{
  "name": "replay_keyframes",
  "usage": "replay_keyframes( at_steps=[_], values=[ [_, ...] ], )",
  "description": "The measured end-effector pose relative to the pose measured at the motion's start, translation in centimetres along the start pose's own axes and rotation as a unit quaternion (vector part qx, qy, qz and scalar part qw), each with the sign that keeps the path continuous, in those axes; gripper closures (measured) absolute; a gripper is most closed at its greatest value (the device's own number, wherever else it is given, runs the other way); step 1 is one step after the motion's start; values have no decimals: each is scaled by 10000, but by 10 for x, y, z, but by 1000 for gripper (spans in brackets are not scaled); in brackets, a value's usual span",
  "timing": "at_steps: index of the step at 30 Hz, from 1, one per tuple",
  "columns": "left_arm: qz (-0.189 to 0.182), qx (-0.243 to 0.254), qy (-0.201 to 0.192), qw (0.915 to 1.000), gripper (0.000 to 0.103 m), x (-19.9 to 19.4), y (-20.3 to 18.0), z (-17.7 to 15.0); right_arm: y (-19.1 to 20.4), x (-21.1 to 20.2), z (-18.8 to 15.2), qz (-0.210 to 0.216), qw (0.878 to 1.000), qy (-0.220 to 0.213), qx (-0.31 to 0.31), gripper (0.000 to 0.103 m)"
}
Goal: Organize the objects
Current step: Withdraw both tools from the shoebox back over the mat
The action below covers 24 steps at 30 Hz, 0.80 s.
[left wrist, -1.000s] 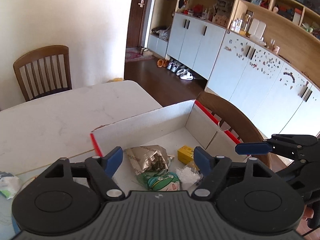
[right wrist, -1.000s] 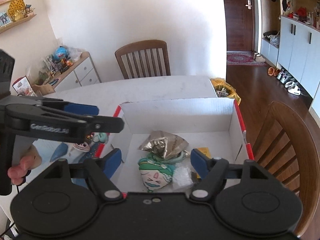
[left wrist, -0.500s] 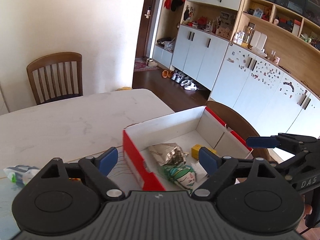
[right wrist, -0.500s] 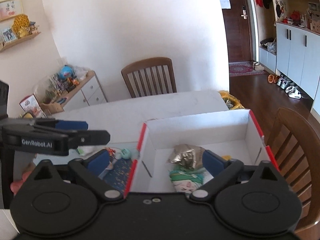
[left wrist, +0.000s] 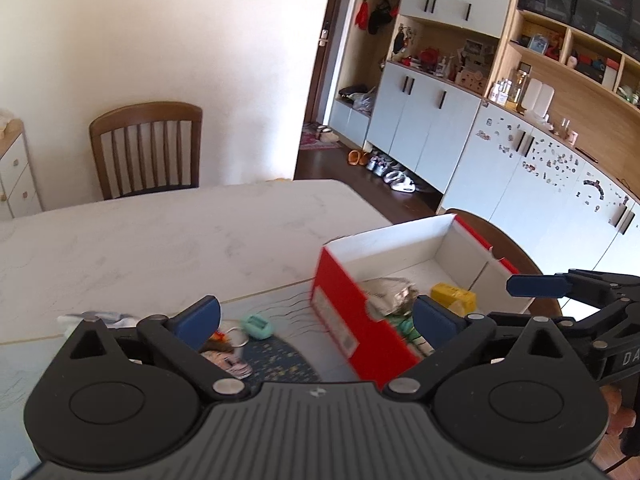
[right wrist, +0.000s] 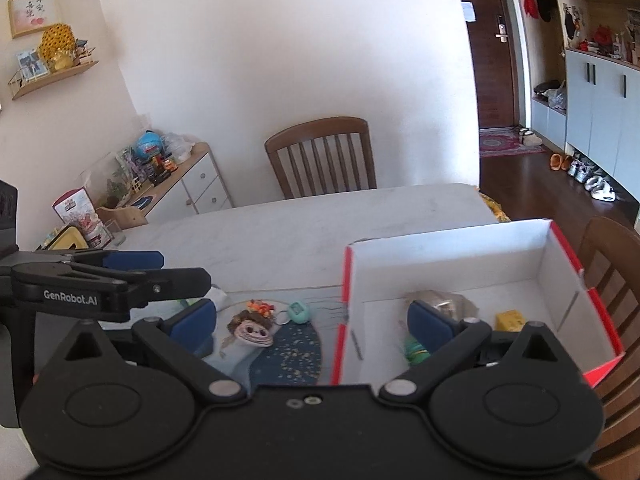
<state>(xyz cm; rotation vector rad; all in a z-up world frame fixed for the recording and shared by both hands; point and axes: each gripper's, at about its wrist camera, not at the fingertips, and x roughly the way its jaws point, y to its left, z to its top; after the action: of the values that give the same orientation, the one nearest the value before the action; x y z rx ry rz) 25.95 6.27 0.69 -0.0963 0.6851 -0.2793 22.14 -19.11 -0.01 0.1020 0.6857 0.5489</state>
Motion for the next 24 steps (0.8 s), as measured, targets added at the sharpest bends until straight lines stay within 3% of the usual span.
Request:
replay_keyframes(
  at_steps=[11,19,24],
  values=[
    [459,-207,-25,9987,0,-5,75,-11,46,38,-5,71,9994,295,-178,3],
    [1151,-496,8,9921,0,10,141,-11,77,72,-10,162,9971,592,-441,5],
    [1368,-646,234,9882,0,30,174,-13,95,95,-21,209,9932,892,-718,7]
  ],
)
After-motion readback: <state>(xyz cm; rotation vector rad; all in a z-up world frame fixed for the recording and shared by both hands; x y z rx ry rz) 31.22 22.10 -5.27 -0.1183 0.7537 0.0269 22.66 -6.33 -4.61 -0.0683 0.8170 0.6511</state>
